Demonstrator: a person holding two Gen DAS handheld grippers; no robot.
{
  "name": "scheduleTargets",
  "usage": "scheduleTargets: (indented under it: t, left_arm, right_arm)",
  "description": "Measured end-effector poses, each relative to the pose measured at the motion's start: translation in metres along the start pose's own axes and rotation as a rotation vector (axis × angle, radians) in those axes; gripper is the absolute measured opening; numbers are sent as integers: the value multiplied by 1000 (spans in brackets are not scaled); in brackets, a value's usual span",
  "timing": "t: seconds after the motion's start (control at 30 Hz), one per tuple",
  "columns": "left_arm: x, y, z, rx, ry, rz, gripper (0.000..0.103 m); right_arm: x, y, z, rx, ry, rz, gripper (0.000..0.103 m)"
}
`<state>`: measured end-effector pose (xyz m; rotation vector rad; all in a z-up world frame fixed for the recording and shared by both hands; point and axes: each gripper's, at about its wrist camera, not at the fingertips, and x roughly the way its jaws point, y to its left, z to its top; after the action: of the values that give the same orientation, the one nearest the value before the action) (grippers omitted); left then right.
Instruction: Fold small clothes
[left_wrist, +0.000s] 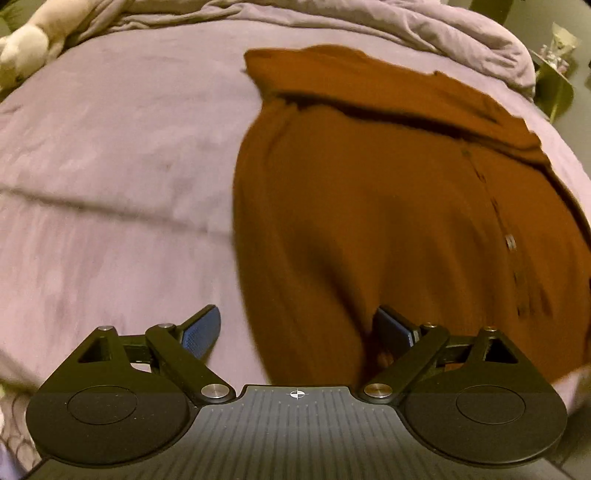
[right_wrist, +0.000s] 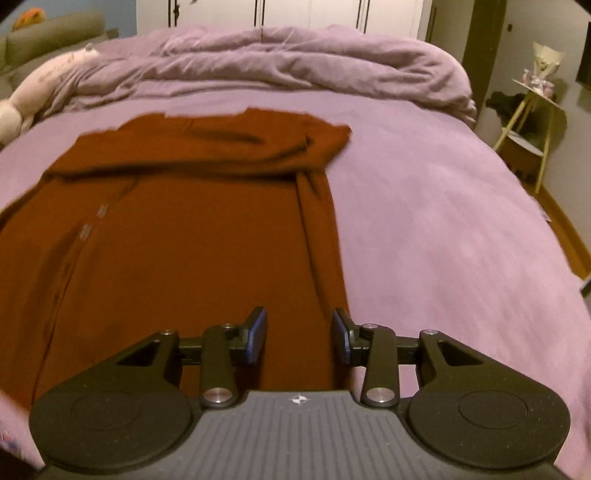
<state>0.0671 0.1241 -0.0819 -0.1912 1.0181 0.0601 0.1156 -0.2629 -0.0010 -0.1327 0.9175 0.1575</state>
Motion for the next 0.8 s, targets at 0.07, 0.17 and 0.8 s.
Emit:
scheduleTargets:
  t: [0.07, 0.17, 0.8]
  left_arm:
    - [-4, -3, -13, 9, 30, -8, 93]
    - [-8, -4, -23, -3, 44, -37, 86]
    - [-8, 25, -19, -221, 137, -270, 62]
  right_arm:
    - [-17, -6, -21, 47, 59, 15, 37]
    - [-20, -6, -42, 77, 116, 52, 37]
    - [-10, -39, -48, 348, 189, 258, 14]
